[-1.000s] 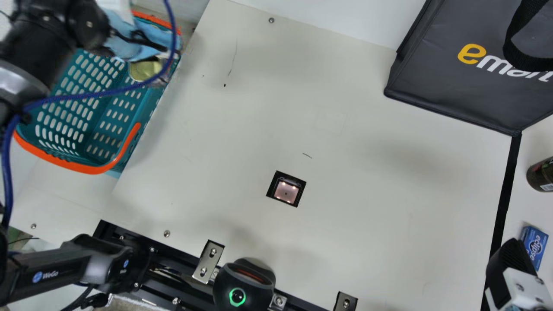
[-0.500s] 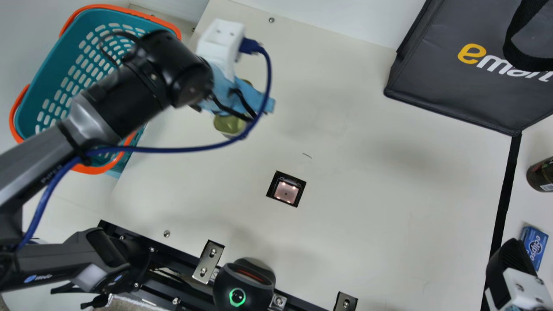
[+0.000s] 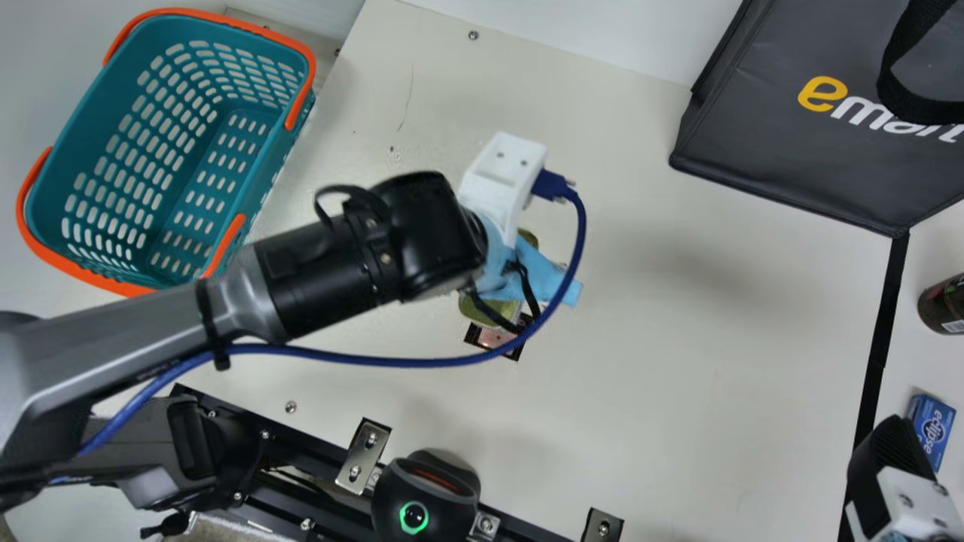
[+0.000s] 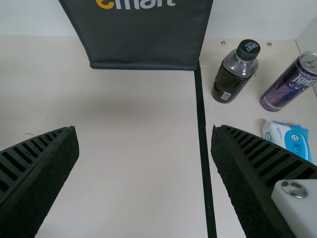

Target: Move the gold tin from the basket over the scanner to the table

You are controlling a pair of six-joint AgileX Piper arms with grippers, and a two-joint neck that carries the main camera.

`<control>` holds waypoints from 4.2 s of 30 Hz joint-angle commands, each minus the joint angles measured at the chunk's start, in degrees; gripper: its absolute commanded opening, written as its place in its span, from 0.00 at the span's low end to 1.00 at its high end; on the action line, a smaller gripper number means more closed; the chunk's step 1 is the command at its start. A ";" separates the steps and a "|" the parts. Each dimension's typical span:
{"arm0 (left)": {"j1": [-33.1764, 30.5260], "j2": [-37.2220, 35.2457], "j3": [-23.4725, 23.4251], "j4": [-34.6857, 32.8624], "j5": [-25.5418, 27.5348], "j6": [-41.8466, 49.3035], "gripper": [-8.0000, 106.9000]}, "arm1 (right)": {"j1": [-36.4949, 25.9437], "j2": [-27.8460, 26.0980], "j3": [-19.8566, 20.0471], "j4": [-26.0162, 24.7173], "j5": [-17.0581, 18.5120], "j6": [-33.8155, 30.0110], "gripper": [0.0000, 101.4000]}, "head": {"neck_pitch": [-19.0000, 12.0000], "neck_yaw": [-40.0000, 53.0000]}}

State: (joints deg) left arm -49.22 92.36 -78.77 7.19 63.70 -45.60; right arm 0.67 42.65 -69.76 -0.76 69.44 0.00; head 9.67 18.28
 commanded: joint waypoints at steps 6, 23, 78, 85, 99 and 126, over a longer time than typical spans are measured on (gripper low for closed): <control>-3.68 1.44 0.97 1.06 -1.40 -3.89 0.00 | 0.00 0.00 0.00 0.00 0.00 0.00 0.94 | -1.75 0.14; -5.84 4.43 3.80 0.98 -5.78 -9.54 0.00 | 0.00 0.00 0.00 0.00 -0.01 0.00 0.94 | -1.75 0.14; -9.81 34.13 -24.58 2.18 -0.94 -32.98 0.35 | 0.00 0.00 0.00 0.00 -0.19 0.00 0.94 | -1.75 0.14; -9.77 34.28 -24.62 1.26 -1.35 -32.29 0.55 | 0.00 0.00 0.00 0.00 -0.19 0.00 0.94 | -1.75 0.14; -6.33 26.08 -16.38 -4.20 -12.18 -27.10 0.85 | 0.00 0.00 0.00 0.00 -0.19 0.00 0.94 | -1.75 0.14; 18.07 -17.27 16.51 -24.89 -19.00 27.81 0.85 | 0.00 0.00 0.00 0.00 -0.19 0.00 0.94 | -1.75 0.14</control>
State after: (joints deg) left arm -33.67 79.69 -63.38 -17.73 43.95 -24.03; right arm 0.67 42.65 -69.76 -0.76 69.25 0.00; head 9.67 18.28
